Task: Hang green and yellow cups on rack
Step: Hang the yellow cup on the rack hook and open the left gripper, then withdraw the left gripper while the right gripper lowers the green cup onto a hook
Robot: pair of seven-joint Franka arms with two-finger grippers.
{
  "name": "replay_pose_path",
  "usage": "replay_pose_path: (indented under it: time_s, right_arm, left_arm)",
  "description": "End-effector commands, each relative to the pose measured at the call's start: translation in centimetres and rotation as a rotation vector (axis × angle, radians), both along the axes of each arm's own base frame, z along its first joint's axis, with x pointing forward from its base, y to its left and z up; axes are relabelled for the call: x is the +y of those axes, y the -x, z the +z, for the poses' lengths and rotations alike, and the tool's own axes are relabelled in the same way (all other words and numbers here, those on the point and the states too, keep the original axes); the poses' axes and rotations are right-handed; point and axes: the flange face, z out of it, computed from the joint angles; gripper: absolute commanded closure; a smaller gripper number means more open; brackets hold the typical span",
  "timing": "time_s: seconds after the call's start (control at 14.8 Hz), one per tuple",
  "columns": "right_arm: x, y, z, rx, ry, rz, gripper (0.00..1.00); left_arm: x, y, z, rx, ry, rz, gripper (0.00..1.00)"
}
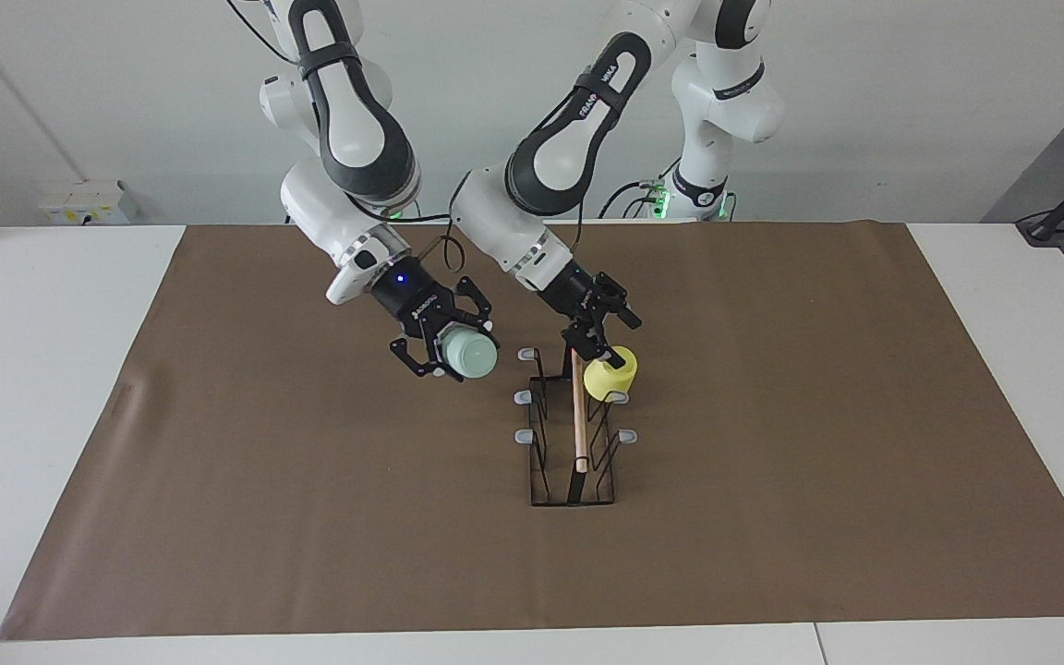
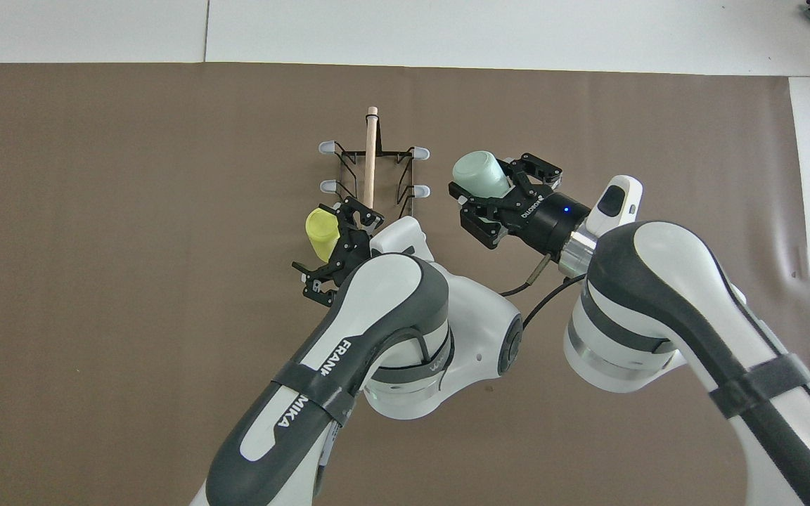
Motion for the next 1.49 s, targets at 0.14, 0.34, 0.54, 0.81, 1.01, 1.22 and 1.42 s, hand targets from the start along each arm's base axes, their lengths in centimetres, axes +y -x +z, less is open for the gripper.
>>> replay_pose_path:
  time_s: [0.14, 0.34, 0.54, 0.81, 1.01, 1.22, 1.42]
  right_arm:
    - [0.1, -0.4, 0.0, -0.015, 0.0, 0.009, 1.0]
    - [0.1, -0.4, 0.0, -0.015, 0.0, 0.009, 1.0]
    - [0.1, -0.3, 0.0, -0.015, 0.001, 0.01, 1.0]
    - [2.7, 1.0, -0.3, 0.001, 0.018, 0.01, 1.0]
    - [4.2, 2.0, -0.5, 0.029, -0.013, -0.017, 1.0]
    - [5.3, 2.6, -0.4, 0.039, -0.025, -0.03, 1.0]
    - [7.6, 3.7, -1.3, 0.068, -0.043, -0.018, 1.0]
  left_arm:
    - [0.3, -0.6, 1.3, -0.027, 0.002, 0.003, 0.0]
    - [1.7, -1.6, 3.9, -0.011, 0.02, -0.007, 0.0]
    - [4.7, -3.0, 8.1, 0.035, 0.045, -0.017, 0.0]
    - [10.4, -6.2, 13.0, 0.109, 0.099, -0.082, 0.0]
    - [16.3, -9.2, 15.2, 0.207, 0.164, -0.128, 0.0]
    - [21.6, -11.2, 16.8, 0.292, 0.236, -0.201, 0.0]
    - [26.5, -12.6, 17.7, 0.404, 0.311, -0.3, 0.0]
